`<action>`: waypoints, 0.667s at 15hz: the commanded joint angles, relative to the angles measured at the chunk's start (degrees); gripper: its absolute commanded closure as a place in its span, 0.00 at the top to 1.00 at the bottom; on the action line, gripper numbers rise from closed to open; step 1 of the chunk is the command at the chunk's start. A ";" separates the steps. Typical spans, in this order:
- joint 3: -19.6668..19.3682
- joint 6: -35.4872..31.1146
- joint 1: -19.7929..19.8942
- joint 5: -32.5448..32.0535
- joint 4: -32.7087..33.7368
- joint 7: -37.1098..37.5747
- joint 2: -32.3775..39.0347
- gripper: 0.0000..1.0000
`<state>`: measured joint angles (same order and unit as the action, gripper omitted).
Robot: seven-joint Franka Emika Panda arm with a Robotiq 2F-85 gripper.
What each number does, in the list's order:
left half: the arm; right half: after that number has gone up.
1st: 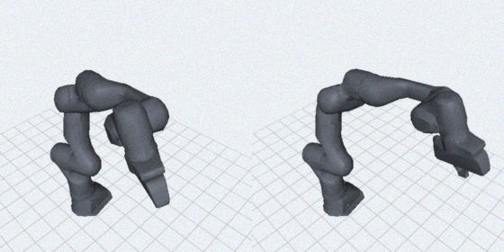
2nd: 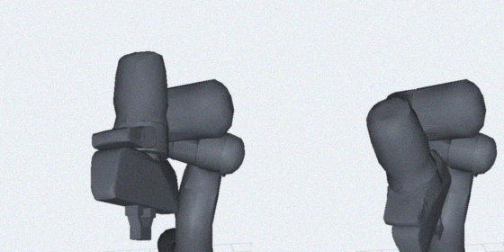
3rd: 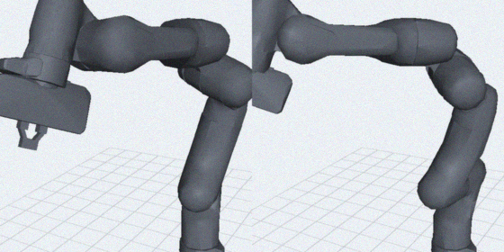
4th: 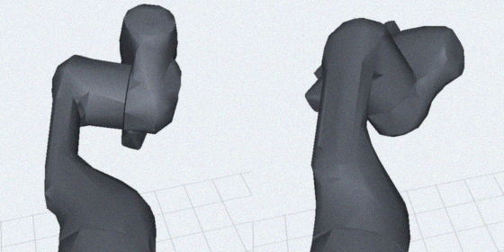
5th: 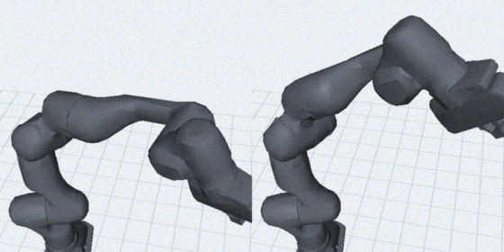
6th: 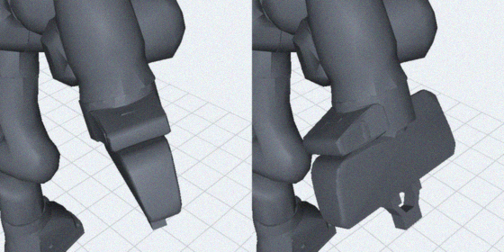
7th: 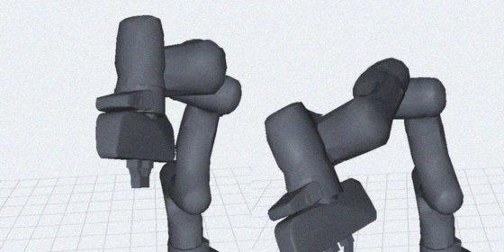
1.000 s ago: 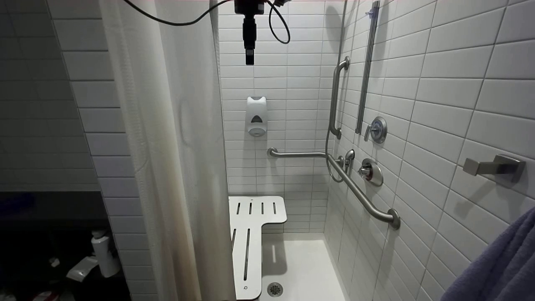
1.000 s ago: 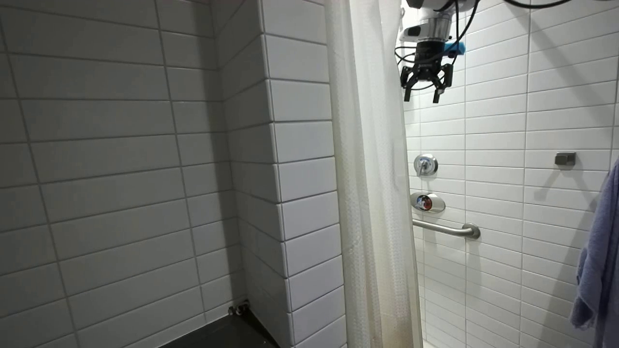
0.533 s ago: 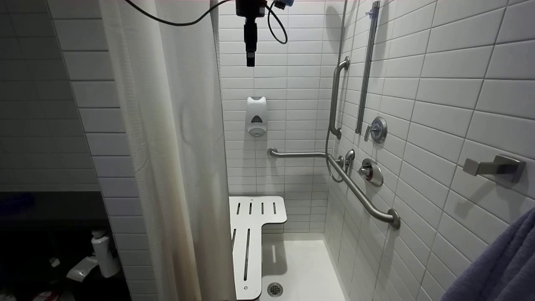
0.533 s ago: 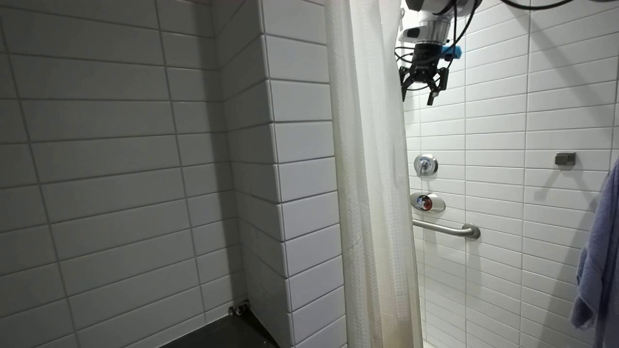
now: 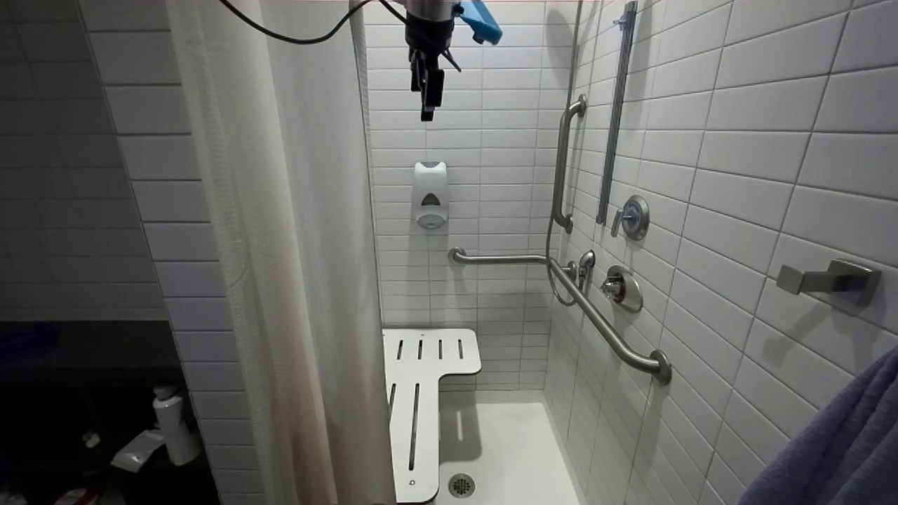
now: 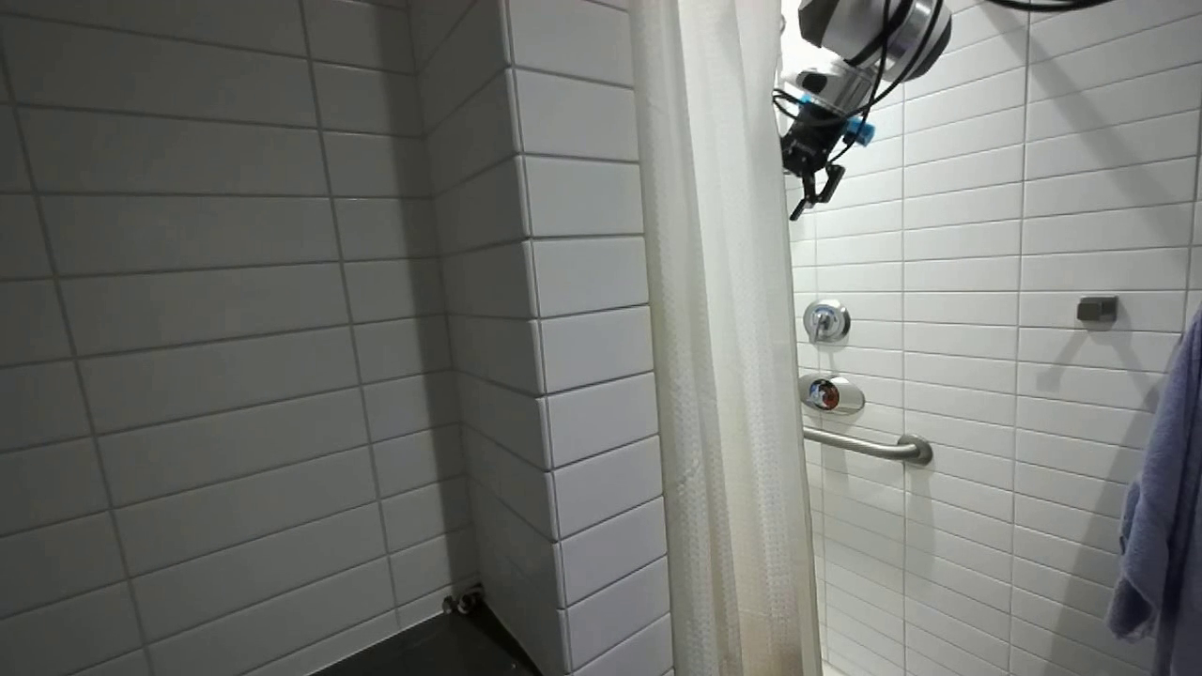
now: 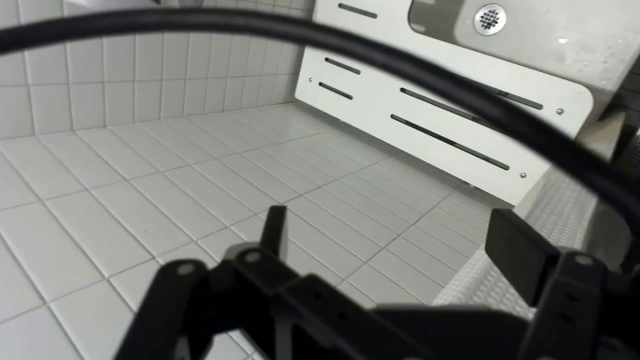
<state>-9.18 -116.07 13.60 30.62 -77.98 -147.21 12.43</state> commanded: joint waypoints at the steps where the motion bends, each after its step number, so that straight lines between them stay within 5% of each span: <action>1: 11.75 -3.41 5.51 1.93 -0.24 -3.12 -2.41 1.00; 4: 22.83 -3.57 11.48 2.47 4.76 -2.41 -0.62 1.00; 6: 23.11 -4.94 12.03 1.62 0.47 -1.90 -2.89 1.00; 8: 19.38 -7.81 10.18 -3.87 -5.73 2.27 -6.32 1.00; 10: 20.40 -5.15 9.97 -1.36 -1.00 0.10 -3.23 1.00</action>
<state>11.22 -121.22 23.58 29.26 -78.99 -147.11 9.21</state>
